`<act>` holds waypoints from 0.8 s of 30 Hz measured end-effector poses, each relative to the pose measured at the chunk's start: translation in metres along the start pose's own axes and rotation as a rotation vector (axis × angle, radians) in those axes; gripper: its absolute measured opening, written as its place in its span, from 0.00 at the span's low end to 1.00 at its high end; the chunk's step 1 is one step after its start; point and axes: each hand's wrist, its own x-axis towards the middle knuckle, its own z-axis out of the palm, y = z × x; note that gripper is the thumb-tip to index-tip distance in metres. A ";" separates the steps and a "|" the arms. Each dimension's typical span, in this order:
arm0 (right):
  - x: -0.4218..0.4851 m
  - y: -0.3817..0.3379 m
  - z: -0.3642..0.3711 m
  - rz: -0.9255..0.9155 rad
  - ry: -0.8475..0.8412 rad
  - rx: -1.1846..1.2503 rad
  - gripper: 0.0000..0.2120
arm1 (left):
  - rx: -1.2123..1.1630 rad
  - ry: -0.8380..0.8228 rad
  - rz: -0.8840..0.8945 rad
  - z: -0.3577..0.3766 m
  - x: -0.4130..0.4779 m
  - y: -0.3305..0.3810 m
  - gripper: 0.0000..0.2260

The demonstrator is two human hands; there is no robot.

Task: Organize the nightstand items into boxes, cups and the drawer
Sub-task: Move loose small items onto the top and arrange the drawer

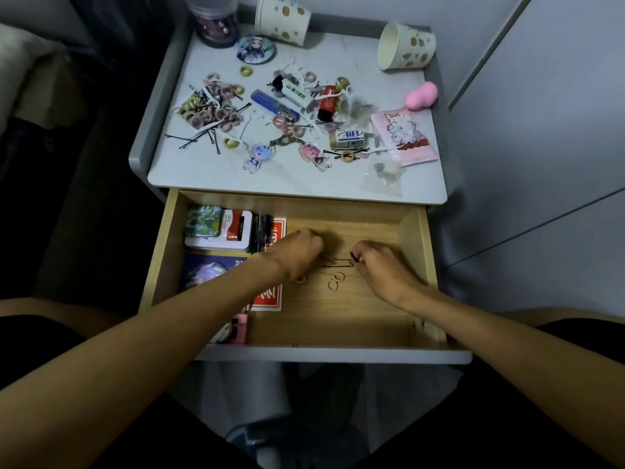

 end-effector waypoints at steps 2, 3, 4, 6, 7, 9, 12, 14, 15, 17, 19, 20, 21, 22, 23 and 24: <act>-0.001 -0.005 0.000 -0.022 -0.007 0.051 0.02 | -0.086 0.023 -0.021 -0.002 -0.001 -0.002 0.10; -0.001 -0.007 0.002 -0.030 -0.021 0.073 0.03 | -0.130 0.034 -0.049 -0.002 -0.001 -0.003 0.09; -0.001 -0.009 0.005 -0.034 -0.035 0.089 0.04 | -0.144 0.054 -0.059 0.000 -0.001 -0.006 0.08; 0.000 -0.011 0.010 -0.025 -0.030 0.087 0.07 | -0.215 0.098 -0.077 -0.002 -0.002 -0.007 0.06; 0.000 -0.012 0.012 -0.012 -0.015 0.080 0.09 | -0.247 0.113 -0.076 -0.005 -0.003 -0.007 0.04; 0.003 -0.011 0.016 0.016 0.011 0.095 0.13 | -0.292 0.128 -0.081 -0.010 -0.005 -0.006 0.05; 0.004 -0.010 0.021 0.039 0.049 0.101 0.16 | -0.312 0.128 -0.096 -0.013 -0.006 -0.007 0.05; 0.003 -0.012 0.021 0.074 0.048 0.061 0.25 | -0.263 0.080 -0.101 -0.011 -0.005 -0.010 0.04; 0.002 -0.014 0.020 0.098 0.025 0.028 0.31 | -0.228 0.043 -0.106 -0.010 -0.004 -0.011 0.04; 0.001 -0.017 0.019 0.139 -0.020 -0.027 0.39 | -0.174 -0.036 -0.108 -0.010 -0.005 -0.011 0.11; 0.003 -0.021 0.018 0.163 -0.029 -0.048 0.40 | -0.134 -0.138 -0.106 -0.012 -0.007 -0.006 0.24; 0.004 -0.023 0.019 0.160 -0.023 -0.060 0.37 | -0.105 -0.178 -0.092 -0.014 -0.009 -0.004 0.31; 0.005 -0.024 0.019 0.153 -0.018 -0.073 0.34 | -0.072 -0.206 -0.074 -0.016 -0.011 -0.001 0.37; 0.006 -0.026 0.020 0.140 -0.014 -0.076 0.31 | -0.043 -0.225 -0.053 -0.018 -0.013 0.002 0.40; 0.006 -0.026 0.020 0.125 -0.013 -0.072 0.28 | -0.018 -0.231 -0.028 -0.019 -0.016 0.004 0.42; 0.006 -0.027 0.020 0.105 -0.014 -0.071 0.25 | 0.007 -0.219 -0.008 -0.019 -0.017 0.005 0.42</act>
